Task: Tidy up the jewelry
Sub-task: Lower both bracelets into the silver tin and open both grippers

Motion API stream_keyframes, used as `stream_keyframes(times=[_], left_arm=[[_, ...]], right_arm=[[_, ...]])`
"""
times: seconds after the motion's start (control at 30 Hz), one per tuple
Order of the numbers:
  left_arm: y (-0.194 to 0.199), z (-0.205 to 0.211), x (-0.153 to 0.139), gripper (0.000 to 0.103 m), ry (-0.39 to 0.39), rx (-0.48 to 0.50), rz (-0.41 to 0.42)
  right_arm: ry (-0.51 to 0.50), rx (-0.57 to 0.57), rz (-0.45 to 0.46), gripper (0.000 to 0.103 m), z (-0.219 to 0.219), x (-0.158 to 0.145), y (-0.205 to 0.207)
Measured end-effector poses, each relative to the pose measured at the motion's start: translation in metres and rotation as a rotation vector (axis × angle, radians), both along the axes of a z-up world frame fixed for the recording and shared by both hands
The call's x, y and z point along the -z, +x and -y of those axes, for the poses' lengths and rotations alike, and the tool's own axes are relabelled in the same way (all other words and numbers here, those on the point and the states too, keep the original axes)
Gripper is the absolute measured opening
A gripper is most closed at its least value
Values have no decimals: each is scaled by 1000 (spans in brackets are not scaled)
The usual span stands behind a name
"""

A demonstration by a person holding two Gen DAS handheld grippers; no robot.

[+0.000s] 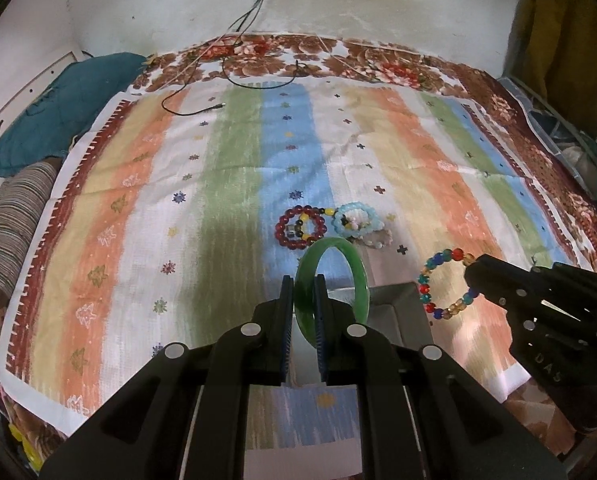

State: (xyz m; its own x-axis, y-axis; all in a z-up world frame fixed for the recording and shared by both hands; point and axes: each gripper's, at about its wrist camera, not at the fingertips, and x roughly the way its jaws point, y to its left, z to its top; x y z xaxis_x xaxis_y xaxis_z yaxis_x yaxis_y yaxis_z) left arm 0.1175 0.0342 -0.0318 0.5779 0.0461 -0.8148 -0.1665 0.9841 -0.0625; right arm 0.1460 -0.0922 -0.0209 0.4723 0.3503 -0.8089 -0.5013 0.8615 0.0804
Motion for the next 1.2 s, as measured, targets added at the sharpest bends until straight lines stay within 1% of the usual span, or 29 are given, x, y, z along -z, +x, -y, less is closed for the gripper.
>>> stream_keyframes(times=[0.2,0.27,0.33,0.37,0.4,0.43,0.47,0.57,0.7,0.8,0.9,0.97,1.0,1.03,1.1,1.2], left_arm=[[-1,5,5,9,20,11,-21],[0,5,8,10,12,13,-37],[2,5,13,11,-26,24,-68],[2,3,14,16,-41,19,-75],[3,2,15,29,-47,10,-79],[2,0,15,36,-42,2,-75],[2,-1,13,39,-31,-9,-68],[2,-6,13,39,-36,-34,-63],[8,-17,15,48,-45,-65,-71],[17,-22,18,54,-39,-85,-84],[27,-27,23,55,-32,-101,-103],[32,-27,23,56,-26,-108,-97],[35,-28,24,59,-21,-112,-93],[39,-27,25,60,-10,-113,-94],[46,-26,30,60,4,-104,-110],[56,-30,42,60,1,-99,-148]], right_arm=[[2,-25,-34,11,-3,4,0],[6,-32,-46,11,-4,5,0],[6,-39,-57,19,-5,6,-1],[4,-31,-57,35,-4,6,0],[4,-25,-55,43,-4,6,0],[3,-22,-55,43,-3,6,1],[1,-14,-54,43,-2,6,2],[-4,9,-64,43,1,9,8],[-7,38,-78,50,7,13,18],[-2,55,-82,56,9,14,26],[1,68,-86,60,10,15,33],[-1,73,-91,64,9,16,37],[-3,75,-93,66,8,17,40],[-5,76,-95,67,8,18,41],[-10,80,-109,69,4,23,49],[-10,91,-131,72,2,30,59]])
